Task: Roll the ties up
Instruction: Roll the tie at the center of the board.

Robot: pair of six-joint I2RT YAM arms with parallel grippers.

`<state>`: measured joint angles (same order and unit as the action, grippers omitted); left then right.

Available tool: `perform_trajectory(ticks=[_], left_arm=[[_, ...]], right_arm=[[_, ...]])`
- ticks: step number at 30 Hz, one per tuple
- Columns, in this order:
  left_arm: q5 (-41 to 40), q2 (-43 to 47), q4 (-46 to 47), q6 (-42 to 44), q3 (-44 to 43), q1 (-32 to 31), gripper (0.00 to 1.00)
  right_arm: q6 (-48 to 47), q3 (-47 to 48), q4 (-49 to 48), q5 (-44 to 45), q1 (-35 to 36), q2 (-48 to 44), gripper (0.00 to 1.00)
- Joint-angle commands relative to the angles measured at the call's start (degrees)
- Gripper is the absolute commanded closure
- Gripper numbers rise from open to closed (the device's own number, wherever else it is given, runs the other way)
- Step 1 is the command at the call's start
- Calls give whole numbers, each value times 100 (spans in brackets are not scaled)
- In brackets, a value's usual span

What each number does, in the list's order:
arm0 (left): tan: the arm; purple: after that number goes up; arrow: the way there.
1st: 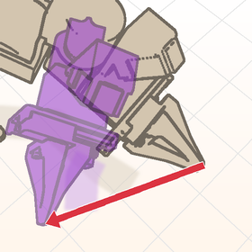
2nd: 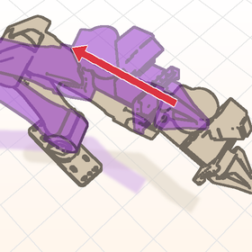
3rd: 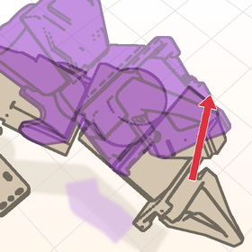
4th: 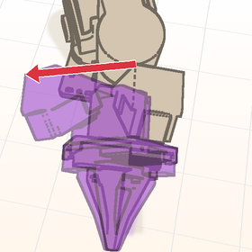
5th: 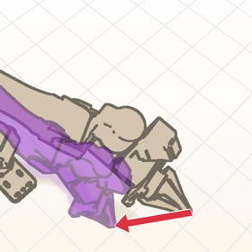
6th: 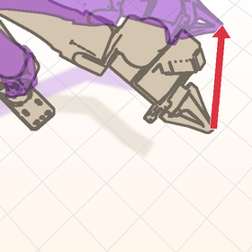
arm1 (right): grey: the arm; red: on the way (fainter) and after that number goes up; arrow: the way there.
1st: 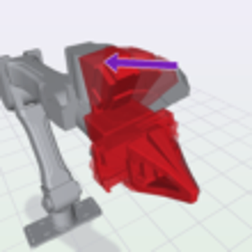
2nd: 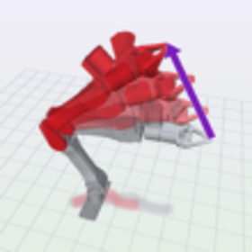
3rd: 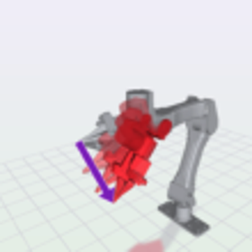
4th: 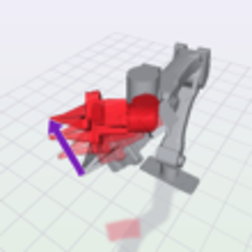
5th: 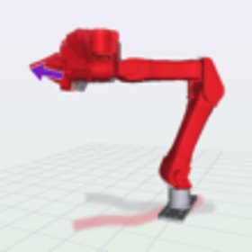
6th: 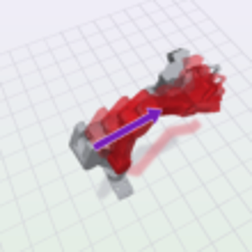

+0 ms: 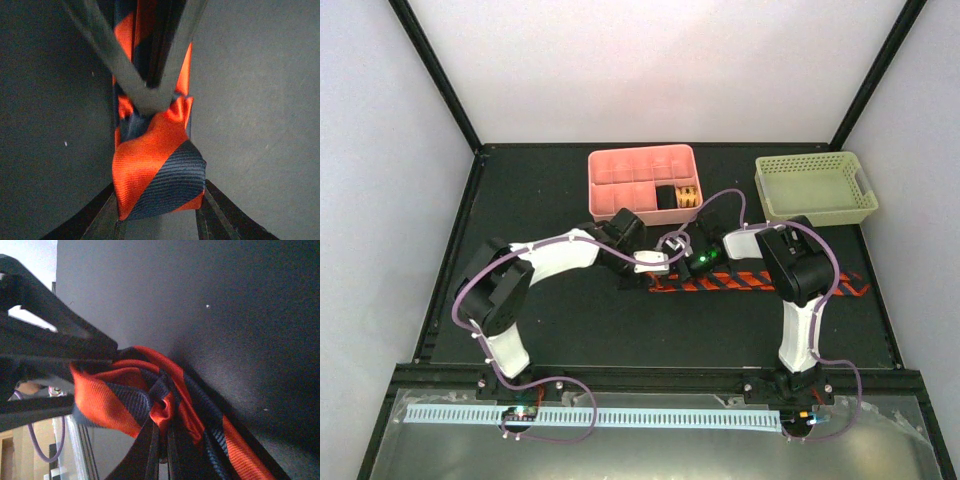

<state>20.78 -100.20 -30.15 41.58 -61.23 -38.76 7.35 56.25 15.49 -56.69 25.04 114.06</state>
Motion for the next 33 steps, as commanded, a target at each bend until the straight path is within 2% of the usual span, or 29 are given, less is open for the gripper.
perform_trajectory(ticks=[1,12,19,25,33], left_arm=[[285,-17,-23,-217,-401,-181,61],[80,-700,-169,-427,-922,-386,61],[-46,-891,-393,-404,-1093,-463,62],[-484,-917,-755,-380,-1008,-474,63],[-485,-1229,-834,-547,-1253,-475,64]], right_arm=[[-125,-123,289,970,-41,340,98],[1,-216,133,641,-160,291,98],[129,-272,-10,327,-190,98,98],[188,-348,-47,35,-241,-149,98],[418,-401,-244,-347,-359,-157,95]])
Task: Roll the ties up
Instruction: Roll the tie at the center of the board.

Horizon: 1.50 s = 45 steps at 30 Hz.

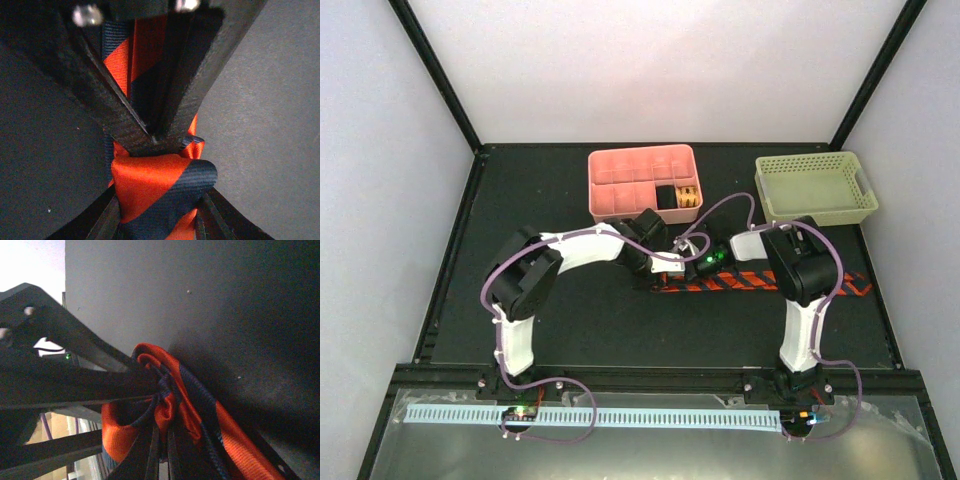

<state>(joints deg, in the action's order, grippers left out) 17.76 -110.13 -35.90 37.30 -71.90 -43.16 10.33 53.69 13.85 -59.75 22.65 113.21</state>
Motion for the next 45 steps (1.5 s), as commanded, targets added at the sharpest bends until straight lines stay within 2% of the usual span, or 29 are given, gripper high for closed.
perform_trajectory(ticks=[1,5,10,18,22,31,40,45], left_arm=[[-189,-237,-274,-111,-170,-35,64],[-240,-260,-286,-109,-125,-35,65],[-273,-269,-267,-109,-136,-35,67],[-331,-267,-239,-109,-131,-26,67],[-339,-269,-241,-109,-145,-26,68],[-344,-265,-232,-118,-152,-26,68],[-343,-257,-217,-135,-176,-26,68],[-338,-256,-215,-152,-173,-19,68]], right_arm=[[163,-206,-145,-85,-143,-121,94],[429,-358,-457,-255,-225,-251,91],[438,-430,-452,-209,-242,-347,82],[-5,-328,86,-43,-359,-436,77],[99,-450,-64,-206,-414,-541,76],[779,-722,-878,-511,-383,-806,56],[1021,-642,-1187,-312,-139,-528,57],[918,-560,-1090,-61,-139,-379,66]])
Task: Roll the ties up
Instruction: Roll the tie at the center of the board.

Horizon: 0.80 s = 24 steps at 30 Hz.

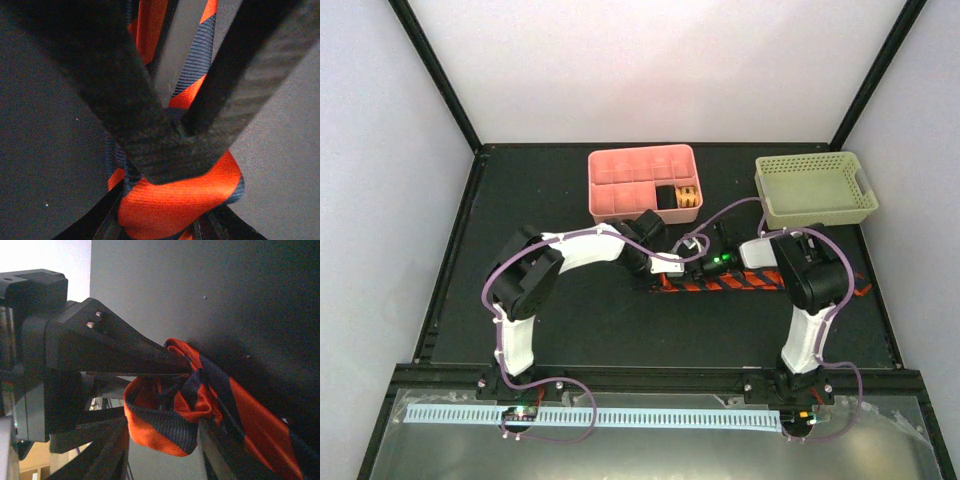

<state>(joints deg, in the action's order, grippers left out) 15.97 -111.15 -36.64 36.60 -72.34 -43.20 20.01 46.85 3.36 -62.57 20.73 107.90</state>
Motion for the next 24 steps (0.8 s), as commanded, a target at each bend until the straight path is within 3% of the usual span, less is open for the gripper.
perform_trajectory(ticks=[1,8,11,15,17,20,24], left_arm=[[-156,-157,-134,-83,-131,-13,68],[-148,-163,-145,-83,-139,-18,68],[-152,-153,-141,-83,-128,-11,68],[-156,-139,-136,-92,-99,11,68],[-155,-119,-122,-96,-72,27,68],[-148,-130,-124,-105,-93,31,68],[-125,-115,-115,-129,-96,40,68]], right_arm=[[-115,165,50,279,54,187,66],[-101,158,25,336,63,275,69],[-147,161,66,286,92,306,77],[-295,118,264,53,48,135,56],[-121,-44,92,-91,21,-51,55],[347,-308,-485,-200,18,-252,57],[1463,-871,-2043,-264,27,-276,58]])
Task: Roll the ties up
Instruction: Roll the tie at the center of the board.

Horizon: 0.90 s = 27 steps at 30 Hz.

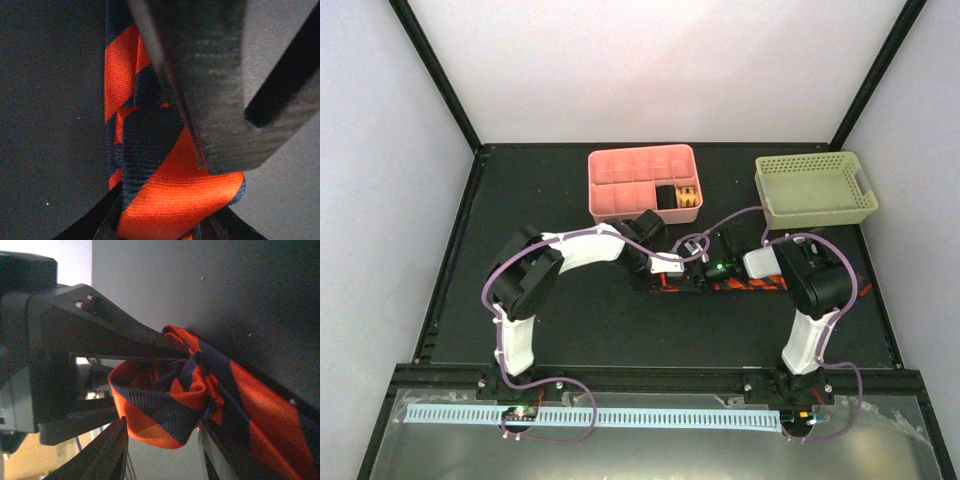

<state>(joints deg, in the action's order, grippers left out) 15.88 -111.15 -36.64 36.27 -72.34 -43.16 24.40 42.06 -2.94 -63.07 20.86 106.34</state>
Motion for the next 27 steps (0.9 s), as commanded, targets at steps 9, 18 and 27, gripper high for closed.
perform_trajectory(ticks=[9,18,27], left_arm=[[-112,-114,-122,-106,-97,40,68],[-107,-133,-127,-111,-101,74,68],[723,497,185,-212,132,463,37]], right_arm=[[1382,-394,-2031,-283,28,198,54],[1012,-229,-1526,-121,62,331,86],[-441,122,240,541,-38,301,98]])
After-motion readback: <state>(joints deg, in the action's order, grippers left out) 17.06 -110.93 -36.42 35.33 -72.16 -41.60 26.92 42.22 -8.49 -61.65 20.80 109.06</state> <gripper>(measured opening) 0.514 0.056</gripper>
